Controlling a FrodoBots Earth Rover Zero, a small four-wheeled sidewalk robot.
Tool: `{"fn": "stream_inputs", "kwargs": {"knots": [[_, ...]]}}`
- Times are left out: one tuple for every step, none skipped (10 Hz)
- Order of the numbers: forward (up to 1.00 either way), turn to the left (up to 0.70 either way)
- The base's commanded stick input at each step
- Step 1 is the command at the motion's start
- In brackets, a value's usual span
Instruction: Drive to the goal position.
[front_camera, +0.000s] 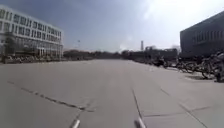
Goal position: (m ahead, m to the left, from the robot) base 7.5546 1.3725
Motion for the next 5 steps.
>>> {"fn": "stream_inputs", "kwargs": {"knots": [[1.00,0.00],[1.00,0.00],[1.00,0.00],[1.00,0.00],[1.00,0.00]]}}
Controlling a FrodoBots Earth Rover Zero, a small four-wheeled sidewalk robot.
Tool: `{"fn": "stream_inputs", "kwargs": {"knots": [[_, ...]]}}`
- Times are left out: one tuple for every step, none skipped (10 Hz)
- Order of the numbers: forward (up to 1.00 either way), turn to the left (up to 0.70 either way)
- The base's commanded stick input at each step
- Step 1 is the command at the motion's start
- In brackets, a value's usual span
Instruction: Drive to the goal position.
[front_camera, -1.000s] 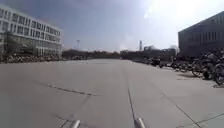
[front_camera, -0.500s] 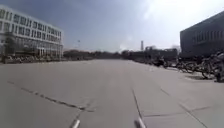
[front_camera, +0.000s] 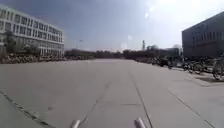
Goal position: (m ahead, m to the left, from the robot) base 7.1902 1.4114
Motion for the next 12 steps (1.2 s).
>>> {"fn": "stream_inputs", "kwargs": {"knots": [[1.00,-0.15],[1.00,-0.27],[1.00,-0.27],[1.00,-0.27],[1.00,-0.27],[1.00,-0.27],[1.00,0.00],[1.00,0.00],[1.00,0.00],[1.00,0.00],[1.00,0.00],[1.00,0.00]]}}
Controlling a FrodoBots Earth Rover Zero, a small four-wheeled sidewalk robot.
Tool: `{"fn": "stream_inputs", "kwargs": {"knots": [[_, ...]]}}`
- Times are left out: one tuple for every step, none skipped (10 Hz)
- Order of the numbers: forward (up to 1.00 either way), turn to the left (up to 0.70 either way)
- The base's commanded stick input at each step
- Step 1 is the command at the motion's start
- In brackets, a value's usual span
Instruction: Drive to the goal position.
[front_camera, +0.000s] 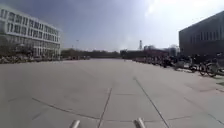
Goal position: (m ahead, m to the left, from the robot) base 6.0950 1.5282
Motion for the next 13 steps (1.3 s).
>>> {"fn": "stream_inputs", "kwargs": {"knots": [[1.00,0.00],[1.00,0.00],[1.00,0.00],[1.00,0.00],[1.00,0.00],[1.00,0.00],[1.00,0.00],[1.00,0.00],[1.00,0.00],[1.00,0.00],[1.00,0.00],[1.00,0.00],[1.00,0.00]]}}
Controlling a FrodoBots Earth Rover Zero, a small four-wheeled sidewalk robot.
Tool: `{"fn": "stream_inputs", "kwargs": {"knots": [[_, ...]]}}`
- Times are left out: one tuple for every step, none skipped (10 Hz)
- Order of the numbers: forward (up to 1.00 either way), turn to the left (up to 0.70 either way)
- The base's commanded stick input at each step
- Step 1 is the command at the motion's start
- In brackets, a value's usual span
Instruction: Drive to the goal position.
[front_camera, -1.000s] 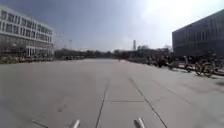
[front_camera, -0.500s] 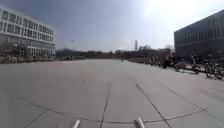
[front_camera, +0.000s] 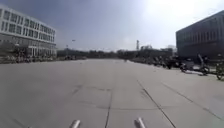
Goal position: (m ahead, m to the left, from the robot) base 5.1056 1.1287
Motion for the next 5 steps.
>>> {"fn": "stream_inputs", "kwargs": {"knots": [[1.00,0.00],[1.00,0.00],[1.00,0.00],[1.00,0.00],[1.00,0.00]]}}
